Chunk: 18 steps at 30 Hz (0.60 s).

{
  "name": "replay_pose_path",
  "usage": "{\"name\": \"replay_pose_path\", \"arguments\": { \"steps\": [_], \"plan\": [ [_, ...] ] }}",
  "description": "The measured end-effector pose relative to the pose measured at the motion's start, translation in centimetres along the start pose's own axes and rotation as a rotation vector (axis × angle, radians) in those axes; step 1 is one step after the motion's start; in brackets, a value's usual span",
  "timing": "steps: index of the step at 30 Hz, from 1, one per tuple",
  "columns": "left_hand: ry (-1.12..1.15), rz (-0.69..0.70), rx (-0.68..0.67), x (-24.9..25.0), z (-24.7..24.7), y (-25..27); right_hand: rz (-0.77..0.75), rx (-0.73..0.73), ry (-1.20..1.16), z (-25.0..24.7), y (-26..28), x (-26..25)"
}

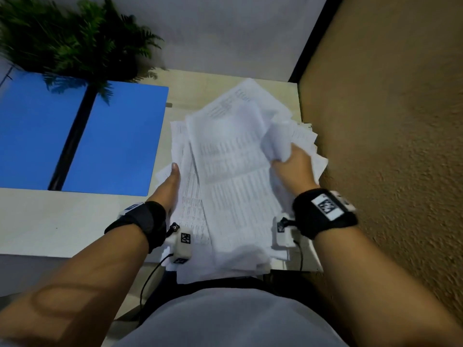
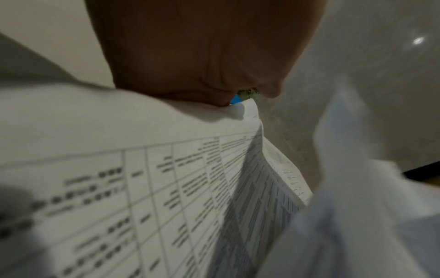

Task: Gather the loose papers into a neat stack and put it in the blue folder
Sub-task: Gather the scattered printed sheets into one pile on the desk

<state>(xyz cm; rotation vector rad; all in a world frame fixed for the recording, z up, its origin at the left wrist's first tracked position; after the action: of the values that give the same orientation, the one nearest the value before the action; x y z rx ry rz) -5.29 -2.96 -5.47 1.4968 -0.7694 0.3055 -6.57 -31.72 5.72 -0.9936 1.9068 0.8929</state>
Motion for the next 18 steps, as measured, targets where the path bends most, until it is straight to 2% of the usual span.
{"name": "replay_pose_path", "arguments": {
  "steps": [2,4,6,8,12,15,17,18],
  "plan": [
    [-0.001,0.067,-0.072,-0.1,0.3,0.1,0.069,-0.072,0.052,2.1,0.0,2.2],
    [-0.111,0.151,-0.017,-0.4,-0.1,-0.7,0.141,-0.093,0.048,3.4,0.2,4.2],
    [-0.235,0.177,0.074,-1.4,-0.7,-2.2,0.262,-0.022,-0.083,3.2,0.3,6.3],
    [-0.23,0.174,0.105,-2.1,-1.5,-3.3,0.349,0.045,-0.164,2.1,0.0,8.3],
    [-0.186,0.188,0.165,-2.0,-1.6,-2.9,0.3,0.068,-0.057,1.3,-0.9,9.4],
    [-0.146,0.194,0.1,-1.5,0.2,-2.0,0.238,0.013,-0.03,3.9,-1.4,8.8],
    [-0.099,0.183,0.121,-1.4,0.6,-1.8,0.219,-0.041,-0.025,5.6,-1.6,8.2],
    [-0.063,0.169,0.157,-1.6,0.3,-1.9,0.225,-0.009,-0.079,5.7,-2.0,8.0]
  ]
}}
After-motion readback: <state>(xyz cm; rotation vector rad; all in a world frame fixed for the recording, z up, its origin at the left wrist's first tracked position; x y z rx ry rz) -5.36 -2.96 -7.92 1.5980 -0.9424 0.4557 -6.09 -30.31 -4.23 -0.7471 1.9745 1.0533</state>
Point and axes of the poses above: each hand's wrist, its own y-axis away from the middle knuckle, its own z-axis out of the palm, x = y × z, the point moved 6 cm from there along -y, towards the middle knuckle, and after that the axes turned 9 degrees about -y, right-handed, at the moved point
